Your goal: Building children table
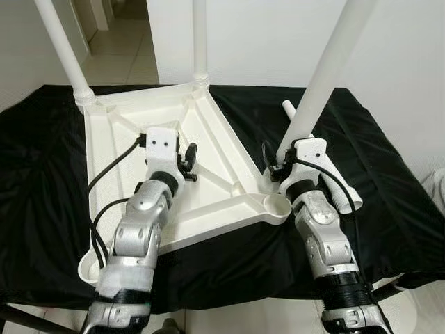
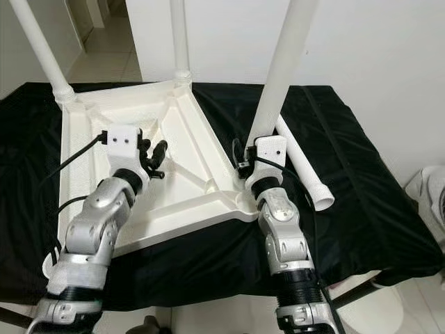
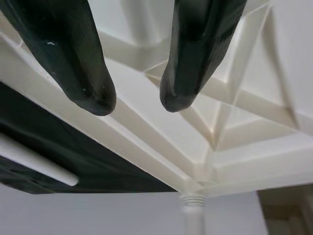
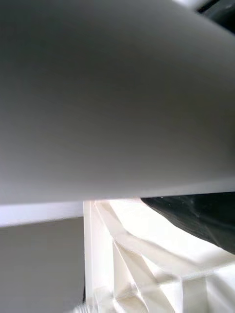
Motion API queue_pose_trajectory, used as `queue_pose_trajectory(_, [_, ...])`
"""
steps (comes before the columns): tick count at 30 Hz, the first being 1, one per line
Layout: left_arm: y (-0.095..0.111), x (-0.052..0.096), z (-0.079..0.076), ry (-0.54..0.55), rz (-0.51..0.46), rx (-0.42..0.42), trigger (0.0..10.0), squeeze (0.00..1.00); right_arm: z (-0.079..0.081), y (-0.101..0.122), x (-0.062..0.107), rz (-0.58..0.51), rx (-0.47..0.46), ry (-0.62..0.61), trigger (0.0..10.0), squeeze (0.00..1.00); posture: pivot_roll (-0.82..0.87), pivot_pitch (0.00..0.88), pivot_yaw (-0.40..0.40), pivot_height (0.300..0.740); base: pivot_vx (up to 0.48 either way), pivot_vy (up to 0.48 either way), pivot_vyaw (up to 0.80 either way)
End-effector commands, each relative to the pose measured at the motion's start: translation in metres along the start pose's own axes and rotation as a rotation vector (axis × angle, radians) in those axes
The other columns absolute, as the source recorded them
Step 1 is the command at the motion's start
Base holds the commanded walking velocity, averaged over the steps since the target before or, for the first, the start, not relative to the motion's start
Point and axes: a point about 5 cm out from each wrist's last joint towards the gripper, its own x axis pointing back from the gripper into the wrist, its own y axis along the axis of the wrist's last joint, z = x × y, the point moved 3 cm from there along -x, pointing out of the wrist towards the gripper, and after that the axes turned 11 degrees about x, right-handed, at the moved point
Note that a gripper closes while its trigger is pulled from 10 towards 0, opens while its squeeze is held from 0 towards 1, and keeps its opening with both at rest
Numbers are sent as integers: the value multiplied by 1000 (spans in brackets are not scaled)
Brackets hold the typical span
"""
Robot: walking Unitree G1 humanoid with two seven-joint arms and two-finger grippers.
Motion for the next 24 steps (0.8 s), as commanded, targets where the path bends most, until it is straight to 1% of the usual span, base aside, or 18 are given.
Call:
queue_pose_trajectory(1, [3,1,-6,-44,-17,-19,10000,0,3,3,1,-14,-7,17,10000,0,106,3,-28,740,0,0,0])
queue_pose_trajectory(3, [-9,15,-20,-170,-2,-84,10000,0,7,1,5,-10,-17,44,10000,0,108,1,-35,740,0,0,0])
queue_pose_trajectory(5, [-9,15,-20,-170,-2,-84,10000,0,7,1,5,-10,-17,44,10000,0,108,1,-35,740,0,0,0])
queue_pose_trajectory(6, [-17,24,-25,-223,15,-133,10000,0,8,-2,8,-1,-19,48,10000,0,110,0,-43,740,0,0,0])
queue_pose_trajectory(7, [-17,24,-25,-223,15,-133,10000,0,8,-2,8,-1,-19,48,10000,0,110,0,-43,740,0,0,0])
queue_pose_trajectory(9, [-28,39,-30,-299,44,-197,10000,0,7,-7,16,17,-31,53,10000,0,116,0,-52,740,0,0,0])
queue_pose_trajectory(10, [-28,39,-30,-299,44,-197,10000,0,7,-7,16,17,-31,53,10000,0,116,0,-52,740,0,0,0])
queue_pose_trajectory(12, [-32,45,-30,-321,53,-242,10000,0,7,-11,24,25,-36,55,10000,0,115,0,-54,740,0,0,0])
queue_pose_trajectory(13, [-33,46,-30,-327,53,-256,10000,0,6,-12,27,30,-39,56,10000,0,114,0,-54,740,0,0,0])
queue_pose_trajectory(16, [-34,46,-29,-322,50,-258,10000,0,5,-14,30,36,-40,51,10000,0,113,0,-53,740,0,0,0])
queue_pose_trajectory(18, [-33,46,-27,-318,41,-251,10000,0,2,-17,34,50,-28,45,10000,0,113,0,-51,740,0,0,0])
queue_pose_trajectory(20, [-33,46,-27,-318,41,-251,10000,0,2,-17,34,50,-28,45,10000,0,113,0,-51,740,0,0,0])
queue_pose_trajectory(21, [-30,46,-27,-329,27,-242,10000,0,-1,-20,38,60,-30,39,10000,0,110,0,-49,740,0,0,0])
queue_pose_trajectory(24, [-28,47,-27,-346,23,-240,10000,0,-3,-23,42,74,-30,35,10000,0,110,0,-49,740,0,0,0])
